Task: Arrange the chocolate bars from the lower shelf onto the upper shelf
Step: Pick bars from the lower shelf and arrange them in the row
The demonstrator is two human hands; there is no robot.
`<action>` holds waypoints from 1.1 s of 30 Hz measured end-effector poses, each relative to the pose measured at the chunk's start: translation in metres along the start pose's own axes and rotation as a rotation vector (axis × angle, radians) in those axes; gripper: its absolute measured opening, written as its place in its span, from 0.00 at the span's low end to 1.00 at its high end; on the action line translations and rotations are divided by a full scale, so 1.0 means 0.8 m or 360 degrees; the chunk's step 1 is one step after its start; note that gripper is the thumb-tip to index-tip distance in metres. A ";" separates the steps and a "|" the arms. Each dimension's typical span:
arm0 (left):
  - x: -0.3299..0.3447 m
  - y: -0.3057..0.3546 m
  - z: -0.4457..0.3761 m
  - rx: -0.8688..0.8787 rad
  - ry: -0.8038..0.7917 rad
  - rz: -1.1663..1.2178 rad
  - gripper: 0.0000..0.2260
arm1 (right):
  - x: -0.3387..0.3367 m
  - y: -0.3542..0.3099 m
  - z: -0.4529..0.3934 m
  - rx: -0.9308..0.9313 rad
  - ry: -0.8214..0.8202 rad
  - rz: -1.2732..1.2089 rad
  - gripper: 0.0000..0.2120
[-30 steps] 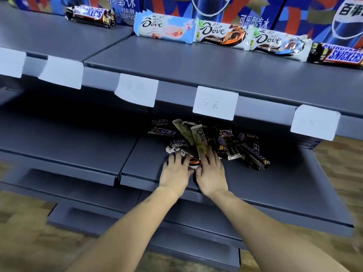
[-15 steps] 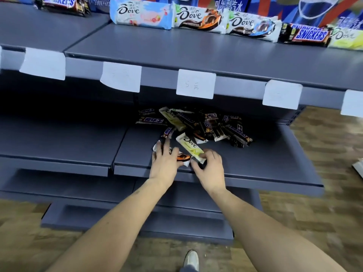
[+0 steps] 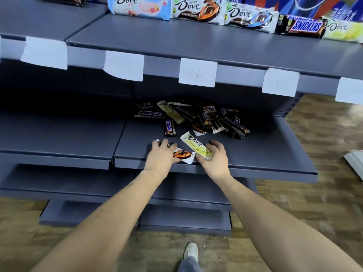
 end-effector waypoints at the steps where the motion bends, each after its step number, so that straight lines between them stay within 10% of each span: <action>1: -0.001 -0.004 0.001 0.0023 -0.0016 0.0015 0.25 | 0.000 0.001 -0.001 -0.0001 -0.0018 0.0006 0.25; 14: -0.038 -0.004 0.015 0.0195 -0.0107 0.0121 0.19 | -0.019 -0.061 0.020 -0.0242 0.0206 0.1081 0.21; 24: -0.067 0.029 0.067 0.0430 0.0554 0.0055 0.24 | -0.089 -0.041 0.063 -0.0309 0.0254 0.0743 0.22; 33: -0.117 0.066 0.122 0.0482 0.0656 -0.0103 0.22 | -0.133 -0.057 0.122 -0.0459 0.0311 0.0676 0.20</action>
Point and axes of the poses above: each hand's wrist, its own z-axis away from the middle knuckle, its own x-axis out of the palm, y = z × x, the point moved 8 cm from there along -z, towards the middle knuckle, and after that the axes turned 14 degrees about x, right-handed, at the moved point
